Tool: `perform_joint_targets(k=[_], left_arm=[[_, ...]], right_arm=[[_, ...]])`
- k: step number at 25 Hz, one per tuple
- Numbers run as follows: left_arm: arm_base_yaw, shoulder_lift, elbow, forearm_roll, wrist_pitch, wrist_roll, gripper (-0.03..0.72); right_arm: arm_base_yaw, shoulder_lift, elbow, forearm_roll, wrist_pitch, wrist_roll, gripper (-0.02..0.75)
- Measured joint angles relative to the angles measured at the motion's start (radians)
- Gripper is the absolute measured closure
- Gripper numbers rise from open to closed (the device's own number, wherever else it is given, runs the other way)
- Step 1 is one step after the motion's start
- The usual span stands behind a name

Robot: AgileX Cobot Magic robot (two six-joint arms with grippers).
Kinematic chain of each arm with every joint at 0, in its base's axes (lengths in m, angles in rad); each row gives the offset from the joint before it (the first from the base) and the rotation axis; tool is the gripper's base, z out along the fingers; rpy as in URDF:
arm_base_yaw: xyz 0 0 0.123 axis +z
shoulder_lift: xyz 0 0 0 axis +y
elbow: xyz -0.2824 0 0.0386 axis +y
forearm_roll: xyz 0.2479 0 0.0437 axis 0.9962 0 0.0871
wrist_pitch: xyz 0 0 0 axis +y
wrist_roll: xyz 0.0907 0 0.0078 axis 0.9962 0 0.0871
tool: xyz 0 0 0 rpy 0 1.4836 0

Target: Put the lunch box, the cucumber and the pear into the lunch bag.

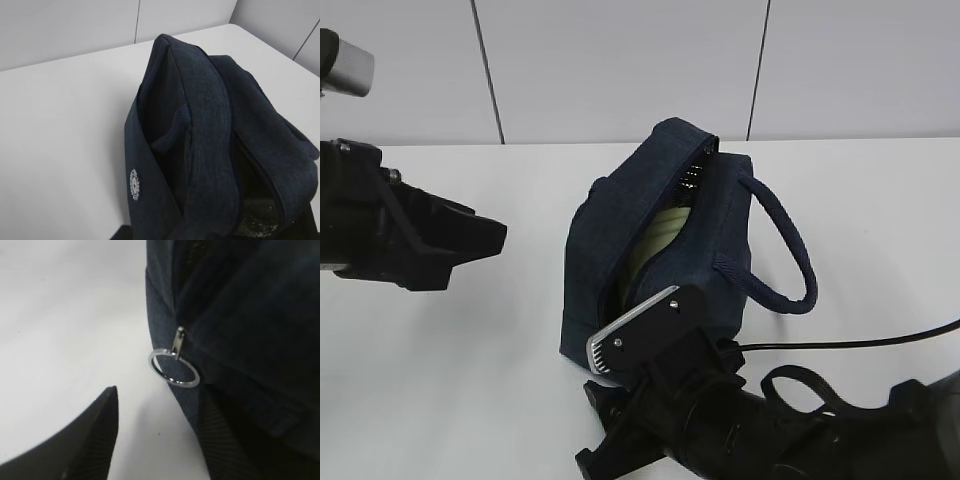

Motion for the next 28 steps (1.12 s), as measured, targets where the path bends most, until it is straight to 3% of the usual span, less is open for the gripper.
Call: perform_joint_targets(k=[18,28], left_arm=[[0.0,0.0,0.0,-0.002,0.0,0.0,0.418],[0.0,0.0,0.0,-0.003,0.0,0.0,0.419]], right_arm=[[0.0,0.068,-0.08,-0.013,-0.014,0.011,0.313],[0.003,0.068,-0.08,0.078,0.009,-0.067,0.314]])
